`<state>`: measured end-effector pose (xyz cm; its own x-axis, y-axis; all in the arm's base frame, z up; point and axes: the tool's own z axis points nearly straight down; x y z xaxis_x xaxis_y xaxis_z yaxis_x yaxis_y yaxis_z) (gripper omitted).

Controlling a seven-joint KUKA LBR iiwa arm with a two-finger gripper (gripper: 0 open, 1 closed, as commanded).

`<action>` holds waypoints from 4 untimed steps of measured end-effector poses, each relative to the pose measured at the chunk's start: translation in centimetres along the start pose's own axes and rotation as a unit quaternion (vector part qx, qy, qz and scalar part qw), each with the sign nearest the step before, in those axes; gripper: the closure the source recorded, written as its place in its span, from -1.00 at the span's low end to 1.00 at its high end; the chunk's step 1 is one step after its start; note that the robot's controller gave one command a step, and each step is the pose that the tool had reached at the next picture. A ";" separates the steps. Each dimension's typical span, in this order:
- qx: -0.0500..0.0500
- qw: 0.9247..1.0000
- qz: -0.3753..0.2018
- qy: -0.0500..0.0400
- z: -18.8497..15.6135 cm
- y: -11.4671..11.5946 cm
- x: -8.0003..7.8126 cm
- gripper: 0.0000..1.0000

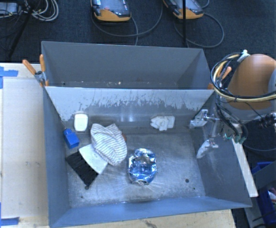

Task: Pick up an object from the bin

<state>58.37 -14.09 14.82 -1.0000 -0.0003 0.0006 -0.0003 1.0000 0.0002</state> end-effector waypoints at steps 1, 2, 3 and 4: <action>0.000 0.997 -0.076 0.000 -0.6 6.0 -0.4 1.00; 0.000 0.997 -0.077 0.000 -0.6 6.0 -0.4 1.00; -0.002 0.996 -0.084 0.006 -4.5 6.9 3.2 1.00; 0.000 0.984 -0.177 0.001 -11.8 7.5 4.4 1.00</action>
Offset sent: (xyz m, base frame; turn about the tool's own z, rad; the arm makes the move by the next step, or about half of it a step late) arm 0.0000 0.0000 0.0000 0.0000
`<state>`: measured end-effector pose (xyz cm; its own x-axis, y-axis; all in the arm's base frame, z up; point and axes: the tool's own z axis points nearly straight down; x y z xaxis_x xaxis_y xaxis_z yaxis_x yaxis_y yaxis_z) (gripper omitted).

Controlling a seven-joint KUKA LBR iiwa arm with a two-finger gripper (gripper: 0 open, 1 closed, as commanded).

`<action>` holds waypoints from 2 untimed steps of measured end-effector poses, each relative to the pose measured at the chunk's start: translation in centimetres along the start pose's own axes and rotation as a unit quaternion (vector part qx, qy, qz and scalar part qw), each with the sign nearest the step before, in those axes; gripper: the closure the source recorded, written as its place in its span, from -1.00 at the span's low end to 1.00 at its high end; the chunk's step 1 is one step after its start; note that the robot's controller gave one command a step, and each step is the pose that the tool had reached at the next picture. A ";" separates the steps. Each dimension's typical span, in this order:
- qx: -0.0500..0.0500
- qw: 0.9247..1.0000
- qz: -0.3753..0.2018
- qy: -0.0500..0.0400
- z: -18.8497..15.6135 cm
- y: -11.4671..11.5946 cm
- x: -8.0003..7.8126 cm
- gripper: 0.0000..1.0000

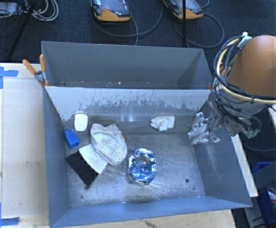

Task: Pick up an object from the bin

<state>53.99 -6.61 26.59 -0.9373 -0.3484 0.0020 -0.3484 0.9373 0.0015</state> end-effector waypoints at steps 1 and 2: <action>0.004 0.998 -0.065 -0.006 2.5 0.0 -1.6 1.00; -0.001 1.000 -0.021 0.000 6.6 -0.8 1.1 1.00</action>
Offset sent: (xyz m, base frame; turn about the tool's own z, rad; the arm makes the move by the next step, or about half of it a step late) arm -0.0337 -0.0364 -0.0950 -0.1636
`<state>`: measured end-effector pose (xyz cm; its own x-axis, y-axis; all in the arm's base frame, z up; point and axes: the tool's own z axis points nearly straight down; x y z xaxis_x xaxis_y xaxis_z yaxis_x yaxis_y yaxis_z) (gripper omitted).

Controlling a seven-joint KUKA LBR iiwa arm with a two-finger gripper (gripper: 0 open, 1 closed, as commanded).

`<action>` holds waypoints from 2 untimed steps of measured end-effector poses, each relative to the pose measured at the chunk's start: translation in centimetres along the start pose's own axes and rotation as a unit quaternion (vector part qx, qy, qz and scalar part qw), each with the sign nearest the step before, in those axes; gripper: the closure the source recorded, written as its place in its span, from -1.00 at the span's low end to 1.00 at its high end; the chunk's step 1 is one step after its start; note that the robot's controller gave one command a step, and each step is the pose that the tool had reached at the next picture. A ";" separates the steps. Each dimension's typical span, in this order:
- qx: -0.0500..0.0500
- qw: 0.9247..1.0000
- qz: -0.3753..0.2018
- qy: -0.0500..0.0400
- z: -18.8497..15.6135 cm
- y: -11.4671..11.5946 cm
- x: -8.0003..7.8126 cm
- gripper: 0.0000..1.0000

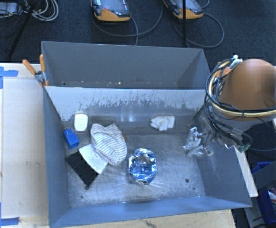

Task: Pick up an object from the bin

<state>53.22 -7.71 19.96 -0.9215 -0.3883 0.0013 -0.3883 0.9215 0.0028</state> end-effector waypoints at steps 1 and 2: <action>0.000 0.984 -0.177 0.000 6.0 3.4 -4.6 -1.00; 0.000 0.984 -0.177 0.000 5.9 3.4 -4.6 -1.00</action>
Offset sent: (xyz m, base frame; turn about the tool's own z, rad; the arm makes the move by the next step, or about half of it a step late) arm 0.0000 0.0000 0.0000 0.0000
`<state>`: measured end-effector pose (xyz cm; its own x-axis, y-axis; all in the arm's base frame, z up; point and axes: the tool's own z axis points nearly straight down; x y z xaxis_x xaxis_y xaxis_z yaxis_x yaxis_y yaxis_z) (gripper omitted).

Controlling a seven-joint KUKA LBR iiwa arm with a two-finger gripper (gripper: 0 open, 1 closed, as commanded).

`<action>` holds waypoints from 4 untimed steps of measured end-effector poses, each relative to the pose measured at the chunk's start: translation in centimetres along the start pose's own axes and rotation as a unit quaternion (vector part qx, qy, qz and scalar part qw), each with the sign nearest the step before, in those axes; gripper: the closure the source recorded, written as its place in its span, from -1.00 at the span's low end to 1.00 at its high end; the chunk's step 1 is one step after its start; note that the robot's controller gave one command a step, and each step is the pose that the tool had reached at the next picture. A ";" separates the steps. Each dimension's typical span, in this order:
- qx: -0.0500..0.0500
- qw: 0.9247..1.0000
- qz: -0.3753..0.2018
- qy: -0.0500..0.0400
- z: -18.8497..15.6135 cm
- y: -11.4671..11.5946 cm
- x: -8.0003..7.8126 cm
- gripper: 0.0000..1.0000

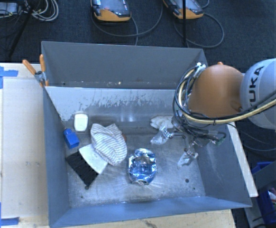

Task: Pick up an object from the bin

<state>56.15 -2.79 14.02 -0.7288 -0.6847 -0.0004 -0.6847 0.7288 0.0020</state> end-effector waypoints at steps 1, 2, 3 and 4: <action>-0.001 0.985 -0.170 0.003 6.2 9.8 2.3 1.00; -0.001 0.985 -0.171 0.003 6.2 9.8 2.3 1.00; -0.003 0.982 -0.186 0.002 1.2 9.6 2.0 1.00; 0.002 0.983 -0.185 -0.001 -2.8 9.4 2.4 1.00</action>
Offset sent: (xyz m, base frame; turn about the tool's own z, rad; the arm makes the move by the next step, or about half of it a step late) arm 0.0000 0.0000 0.0000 0.0000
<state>48.02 2.43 16.85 -0.4305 -0.9026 -0.0021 -0.9026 0.4305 -0.0022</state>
